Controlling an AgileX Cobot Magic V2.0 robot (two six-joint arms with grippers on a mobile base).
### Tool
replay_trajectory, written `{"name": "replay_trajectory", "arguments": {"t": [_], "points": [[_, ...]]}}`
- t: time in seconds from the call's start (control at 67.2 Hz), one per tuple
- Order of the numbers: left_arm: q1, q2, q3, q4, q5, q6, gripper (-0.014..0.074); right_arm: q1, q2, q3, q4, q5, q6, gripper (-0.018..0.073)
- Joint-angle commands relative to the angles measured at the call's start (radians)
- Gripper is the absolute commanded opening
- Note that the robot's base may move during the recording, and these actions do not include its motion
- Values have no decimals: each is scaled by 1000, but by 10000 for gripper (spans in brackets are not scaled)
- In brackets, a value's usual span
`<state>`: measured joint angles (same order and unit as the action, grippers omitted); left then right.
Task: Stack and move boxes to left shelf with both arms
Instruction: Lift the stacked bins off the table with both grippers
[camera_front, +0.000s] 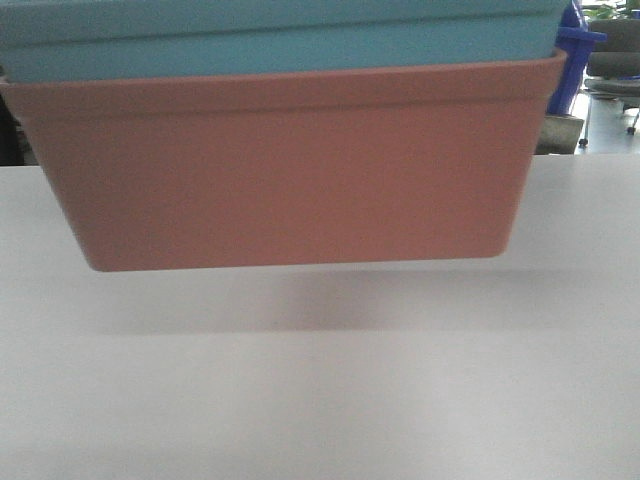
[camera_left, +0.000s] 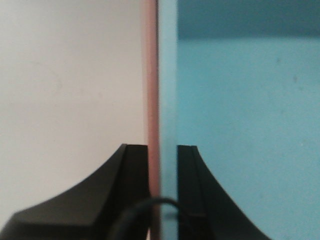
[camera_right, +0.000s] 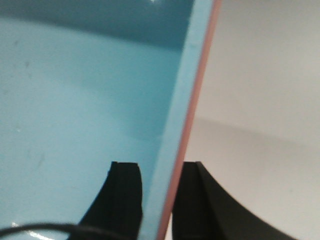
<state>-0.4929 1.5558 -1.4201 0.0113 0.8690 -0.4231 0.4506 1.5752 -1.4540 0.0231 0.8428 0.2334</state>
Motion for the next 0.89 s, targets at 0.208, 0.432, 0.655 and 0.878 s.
{"name": "replay_trajectory", "arguments": {"t": [0.208, 0.432, 0.655, 0.878], "points": [[-173, -81, -2, 180, -80, -161, -3, 101, -128, 78, -86, -144, 50, 55], [-230, -69, -4, 264, -149, -296, -3, 168, -105, 78, -86, -230, 90, 55], [-231, -34, -4, 248, -162, -302, -3, 190, -86, 78, -86, -297, 131, 55], [-231, -23, -4, 208, -219, -302, -3, 199, -69, 78, -84, -306, 132, 55]]}}
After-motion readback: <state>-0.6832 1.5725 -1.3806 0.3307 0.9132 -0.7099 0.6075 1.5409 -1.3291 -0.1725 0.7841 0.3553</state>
